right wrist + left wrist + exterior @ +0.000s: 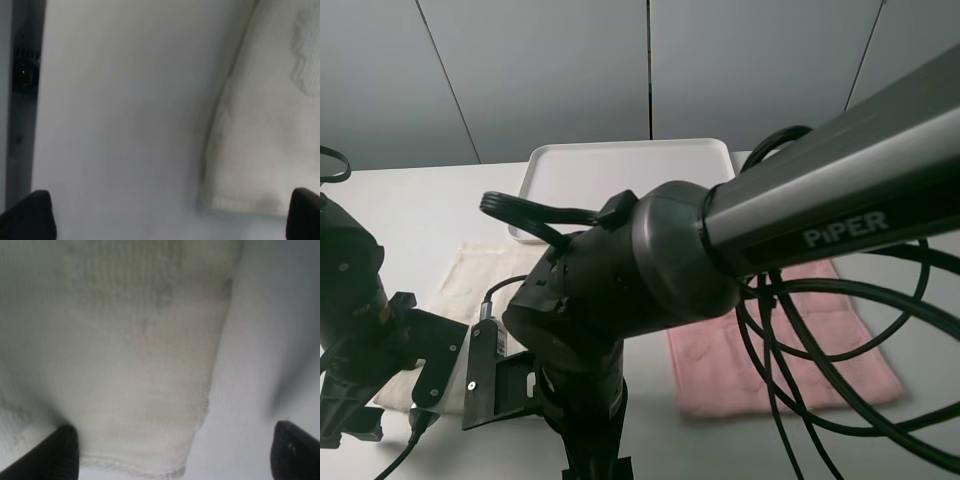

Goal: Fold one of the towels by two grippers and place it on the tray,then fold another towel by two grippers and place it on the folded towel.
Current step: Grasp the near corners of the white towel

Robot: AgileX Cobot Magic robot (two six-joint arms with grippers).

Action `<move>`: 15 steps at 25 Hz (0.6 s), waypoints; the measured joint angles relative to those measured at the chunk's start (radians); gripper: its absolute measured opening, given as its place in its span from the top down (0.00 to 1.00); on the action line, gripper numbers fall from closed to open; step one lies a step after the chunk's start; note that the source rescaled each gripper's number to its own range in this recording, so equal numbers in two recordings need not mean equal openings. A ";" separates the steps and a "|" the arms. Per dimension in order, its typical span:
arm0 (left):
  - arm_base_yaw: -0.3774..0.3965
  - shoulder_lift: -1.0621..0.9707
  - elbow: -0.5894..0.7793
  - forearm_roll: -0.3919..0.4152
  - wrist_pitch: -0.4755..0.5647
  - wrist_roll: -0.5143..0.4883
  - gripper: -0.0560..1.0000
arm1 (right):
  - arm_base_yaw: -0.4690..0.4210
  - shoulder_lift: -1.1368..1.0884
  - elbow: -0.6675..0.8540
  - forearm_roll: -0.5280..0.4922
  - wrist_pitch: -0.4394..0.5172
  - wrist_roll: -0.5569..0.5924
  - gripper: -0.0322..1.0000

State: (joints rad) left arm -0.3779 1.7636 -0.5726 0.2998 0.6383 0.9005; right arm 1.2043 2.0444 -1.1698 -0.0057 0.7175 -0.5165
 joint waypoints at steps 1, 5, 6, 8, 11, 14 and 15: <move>0.000 0.000 0.000 0.000 0.000 0.000 0.00 | 0.000 0.004 -0.008 -0.002 0.004 0.005 0.00; 0.000 0.000 0.000 0.002 0.000 0.000 0.00 | 0.000 0.030 -0.038 -0.009 0.023 0.009 0.00; 0.000 0.000 0.000 0.002 0.000 0.000 0.00 | 0.000 0.039 -0.042 -0.009 0.028 0.012 0.00; 0.000 0.000 0.000 0.004 0.000 0.000 0.00 | 0.000 0.053 -0.056 -0.009 0.038 0.016 0.00; 0.000 0.000 0.000 0.006 0.000 -0.004 0.00 | 0.000 0.067 -0.066 -0.009 0.043 0.019 0.00; 0.000 0.000 0.000 0.008 0.000 -0.004 0.00 | 0.000 0.080 -0.069 -0.009 0.047 0.019 0.00; 0.000 0.000 0.000 0.008 0.000 -0.004 0.00 | 0.000 0.082 -0.069 -0.009 0.047 0.019 0.00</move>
State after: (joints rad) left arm -0.3779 1.7636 -0.5726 0.3075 0.6383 0.8964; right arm 1.2043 2.1261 -1.2391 -0.0146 0.7642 -0.4980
